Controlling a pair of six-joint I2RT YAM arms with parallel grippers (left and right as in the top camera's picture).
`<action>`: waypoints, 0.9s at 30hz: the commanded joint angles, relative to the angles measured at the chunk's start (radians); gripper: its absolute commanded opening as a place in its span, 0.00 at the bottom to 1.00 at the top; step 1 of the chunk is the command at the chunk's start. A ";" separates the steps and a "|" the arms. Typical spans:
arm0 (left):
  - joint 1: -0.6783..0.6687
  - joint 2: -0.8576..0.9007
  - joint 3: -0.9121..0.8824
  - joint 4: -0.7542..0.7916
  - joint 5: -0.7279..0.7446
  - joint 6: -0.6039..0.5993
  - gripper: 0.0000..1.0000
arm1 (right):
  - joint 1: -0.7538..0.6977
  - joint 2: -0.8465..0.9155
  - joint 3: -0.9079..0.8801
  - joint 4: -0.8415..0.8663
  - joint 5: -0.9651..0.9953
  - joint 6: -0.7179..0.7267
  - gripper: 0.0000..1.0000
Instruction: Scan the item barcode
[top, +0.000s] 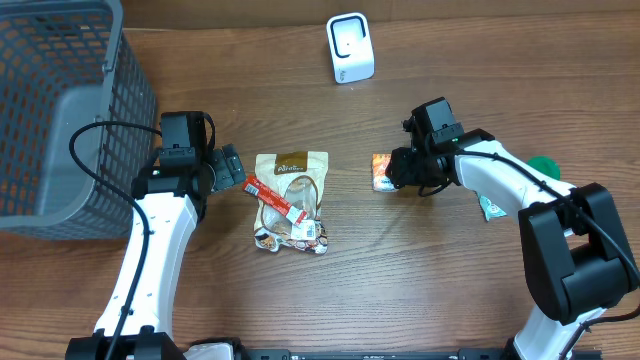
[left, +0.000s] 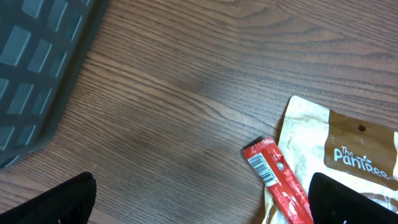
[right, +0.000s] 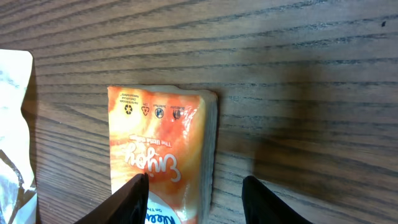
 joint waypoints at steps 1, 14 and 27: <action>0.000 0.001 0.011 0.001 -0.010 0.004 1.00 | -0.002 -0.031 -0.034 0.024 -0.001 0.008 0.50; 0.000 0.001 0.011 0.001 -0.010 0.004 1.00 | -0.002 -0.037 -0.104 0.118 0.014 -0.024 0.18; 0.000 0.001 0.011 0.001 -0.010 0.004 1.00 | 0.029 -0.196 0.022 0.187 0.230 -0.200 0.04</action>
